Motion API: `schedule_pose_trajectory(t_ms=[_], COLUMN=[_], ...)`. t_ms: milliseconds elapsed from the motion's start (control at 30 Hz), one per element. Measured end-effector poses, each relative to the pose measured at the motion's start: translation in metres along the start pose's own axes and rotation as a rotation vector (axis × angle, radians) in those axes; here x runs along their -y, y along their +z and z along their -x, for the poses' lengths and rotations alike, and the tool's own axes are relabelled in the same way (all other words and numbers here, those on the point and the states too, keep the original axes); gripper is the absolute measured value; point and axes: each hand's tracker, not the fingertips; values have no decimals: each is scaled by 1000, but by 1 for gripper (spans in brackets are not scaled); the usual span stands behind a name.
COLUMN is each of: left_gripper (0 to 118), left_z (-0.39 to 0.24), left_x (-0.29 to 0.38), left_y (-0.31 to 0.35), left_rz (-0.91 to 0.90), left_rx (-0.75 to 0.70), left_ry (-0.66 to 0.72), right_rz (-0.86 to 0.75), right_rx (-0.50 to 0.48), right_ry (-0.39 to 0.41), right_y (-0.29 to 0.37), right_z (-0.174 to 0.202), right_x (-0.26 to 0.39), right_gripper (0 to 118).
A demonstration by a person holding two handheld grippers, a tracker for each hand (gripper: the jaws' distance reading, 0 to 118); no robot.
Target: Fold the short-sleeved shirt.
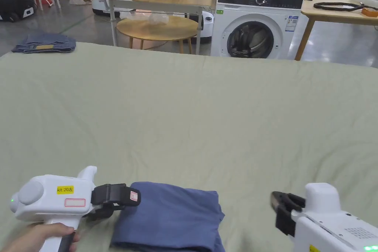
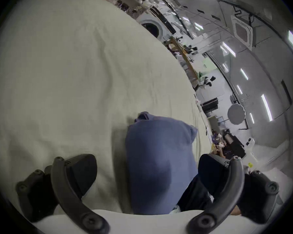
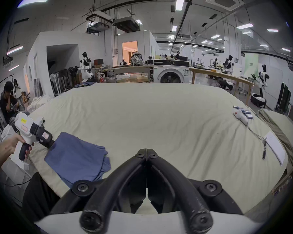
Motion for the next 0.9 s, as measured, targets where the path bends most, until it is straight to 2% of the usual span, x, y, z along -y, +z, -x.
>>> schedule_pose_trajectory(t_ms=[33,100,133,167,233,300,367,433,533,667,700,733,800,833,900], left_gripper=[115,114,114,114,114,114,114,114,114,113,107,89,42,31,25], left_z=[1,6,0,2,2,6,4,10,12,0,-2,-4,-2,2,6], left_x=[0,-1,4,3,5,-1,1,-4,-10,-7,-6,-5,-4,-4,-3], left_y=[2,6,7,9,11,13,14,15,8,-11,-14,-18,-20,-18,-12], left_rz=[-8,-40,-53,-65,-75,-67,-59,-38,-7,24,25,27,35,29,-9], left_rx=[8,14,24,-9,-6,2,-4,1,1,57,68,62,12,35,89], left_ry=[20,52,67,37,47,49,40,35,17,56,55,50,10,29,69], right_rz=[64,123,178,229,326,404,429,408,405,413,412,413,408,409,403], right_rx=[-153,-345,-382,-387,-501,-466,-355,-443,-428,-422,-422,-423,-425,-424,-426], right_ry=[-67,-185,-216,-205,-227,-273,-267,-406,-328,-321,-322,-328,-335,-338,-339], right_y=[-12,-48,-66,-83,-118,-144,-158,-158,-151,-150,-151,-151,-150,-150,-149], right_z=[0,4,10,18,28,29,22,10,14,15,15,14,14,14,15], right_x=[0,6,10,13,25,39,52,55,49,46,46,46,48,48,48], right_gripper=[0,0,0,0,0,0,0,0,0,0,0,0,0,0,0])
